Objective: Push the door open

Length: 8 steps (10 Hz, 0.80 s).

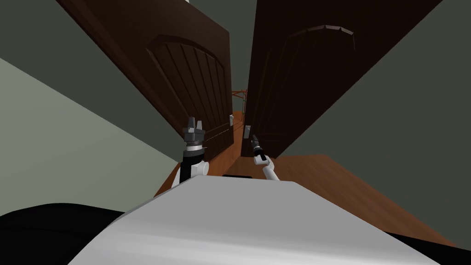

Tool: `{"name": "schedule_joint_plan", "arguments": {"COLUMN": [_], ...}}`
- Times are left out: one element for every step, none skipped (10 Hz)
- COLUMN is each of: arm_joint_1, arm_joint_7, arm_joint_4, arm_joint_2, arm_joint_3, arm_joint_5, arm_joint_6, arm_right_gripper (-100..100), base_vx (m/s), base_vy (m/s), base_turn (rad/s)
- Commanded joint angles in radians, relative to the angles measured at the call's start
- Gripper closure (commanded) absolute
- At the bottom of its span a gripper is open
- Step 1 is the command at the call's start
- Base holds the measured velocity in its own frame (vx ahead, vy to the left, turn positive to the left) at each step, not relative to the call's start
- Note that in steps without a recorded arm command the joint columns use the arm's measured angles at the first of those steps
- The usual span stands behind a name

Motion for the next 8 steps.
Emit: {"name": "schedule_joint_plan", "arguments": {"arm_joint_1": [-0.005,-0.008,-0.010,-0.013,-0.016,-0.018,-0.021,-0.022], "arm_joint_7": [0.000,0.001,0.001,0.002,0.003,0.003,0.004,0.004], "arm_joint_4": [0.008,0.011,0.015,0.019,0.023,0.026,0.029,0.032], "arm_joint_2": [-0.007,-0.010,-0.010,-0.010,-0.008,-0.005,-0.001,0.003], "arm_joint_3": [-0.004,-0.007,-0.010,-0.013,-0.016,-0.018,-0.021,-0.023], "arm_joint_5": [-0.001,-0.002,-0.003,-0.003,-0.004,-0.005,-0.005,-0.006], "arm_joint_6": [-0.002,-0.002,-0.002,-0.003,-0.003,-0.003,-0.004,-0.004], "arm_right_gripper": [-100,-100,-100,-100,-100,-100,-100,-100], "base_vx": [0.221,0.223,0.212,0.193,0.183,0.179,0.198,0.203], "base_vy": [0.045,0.010,0.001,0.024,0.037,0.030,0.037,0.019], "base_turn": [0.015,0.018,0.027,0.027,0.018,0.019,0.021,0.015]}}
